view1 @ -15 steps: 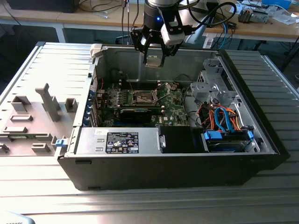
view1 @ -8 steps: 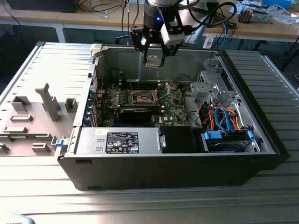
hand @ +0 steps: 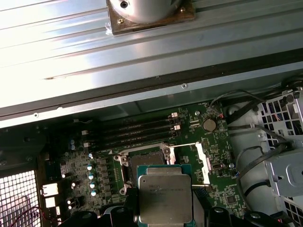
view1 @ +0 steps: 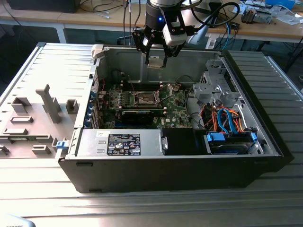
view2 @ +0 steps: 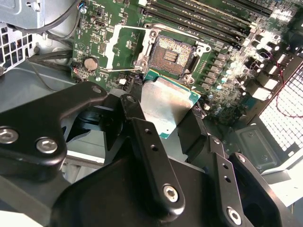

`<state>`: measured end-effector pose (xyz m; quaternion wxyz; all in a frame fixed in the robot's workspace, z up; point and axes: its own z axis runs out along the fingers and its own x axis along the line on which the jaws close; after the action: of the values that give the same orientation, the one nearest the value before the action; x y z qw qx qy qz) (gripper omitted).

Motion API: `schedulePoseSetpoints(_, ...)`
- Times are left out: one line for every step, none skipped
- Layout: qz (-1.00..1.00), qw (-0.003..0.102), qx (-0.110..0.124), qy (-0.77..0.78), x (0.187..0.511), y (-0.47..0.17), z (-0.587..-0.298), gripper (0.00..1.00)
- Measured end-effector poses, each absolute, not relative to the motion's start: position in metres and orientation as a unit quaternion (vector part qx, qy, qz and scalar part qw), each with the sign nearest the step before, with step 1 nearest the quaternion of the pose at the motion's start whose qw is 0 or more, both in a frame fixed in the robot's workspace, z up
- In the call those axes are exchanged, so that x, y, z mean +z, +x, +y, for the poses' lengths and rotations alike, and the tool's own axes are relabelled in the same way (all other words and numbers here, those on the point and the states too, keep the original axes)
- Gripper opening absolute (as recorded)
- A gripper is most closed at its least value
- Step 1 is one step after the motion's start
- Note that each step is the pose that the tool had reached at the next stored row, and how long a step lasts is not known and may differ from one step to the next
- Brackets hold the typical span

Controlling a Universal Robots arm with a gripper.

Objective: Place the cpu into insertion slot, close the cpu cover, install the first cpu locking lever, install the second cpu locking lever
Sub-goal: 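Place the cpu into insertion slot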

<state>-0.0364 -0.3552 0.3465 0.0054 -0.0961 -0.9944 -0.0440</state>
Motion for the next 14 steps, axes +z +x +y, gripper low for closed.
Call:
schedulePoseSetpoints(-0.994, 0.005, -0.044, -0.096, 0.3466, -0.0364, -0.3552, 0.54)
schedulePoseSetpoints(-0.994, 0.005, -0.044, -0.096, 0.3466, -0.0364, -0.3552, 0.54)
schedulePoseSetpoints(-0.994, 0.005, -0.044, -0.097, 0.3465, -0.0364, -0.3552, 0.54)
schedulePoseSetpoints(-0.994, 0.005, -0.044, -0.097, 0.3465, -0.0364, -0.3552, 0.54)
schedulePoseSetpoints(-0.994, 0.005, -0.044, -0.097, 0.3465, -0.0364, -0.3552, 0.54)
schedulePoseSetpoints(-0.994, 0.005, -0.044, -0.097, 0.3466, -0.0364, -0.3552, 0.54)
schedulePoseSetpoints(-0.994, 0.005, -0.044, -0.098, 0.3466, -0.0364, -0.3552, 0.54)
schedulePoseSetpoints(-0.994, 0.005, -0.044, -0.098, 0.3466, -0.0364, -0.3552, 0.54)
schedulePoseSetpoints(-0.994, 0.005, -0.044, -0.098, 0.3466, -0.0364, -0.3552, 0.54)
schedulePoseSetpoints(-0.994, 0.005, -0.044, -0.098, 0.3466, -0.0364, -0.3552, 0.54)
schedulePoseSetpoints(-0.994, 0.005, -0.044, -0.098, 0.3465, -0.0364, -0.3552, 0.54)
schedulePoseSetpoints(-0.994, 0.005, -0.044, -0.098, 0.3466, -0.0364, -0.3552, 0.54)
schedulePoseSetpoints(-0.994, 0.005, -0.044, -0.099, 0.3465, -0.0364, -0.3552, 0.54)
schedulePoseSetpoints(-0.994, 0.005, -0.044, -0.099, 0.3465, -0.0364, -0.3552, 0.54)
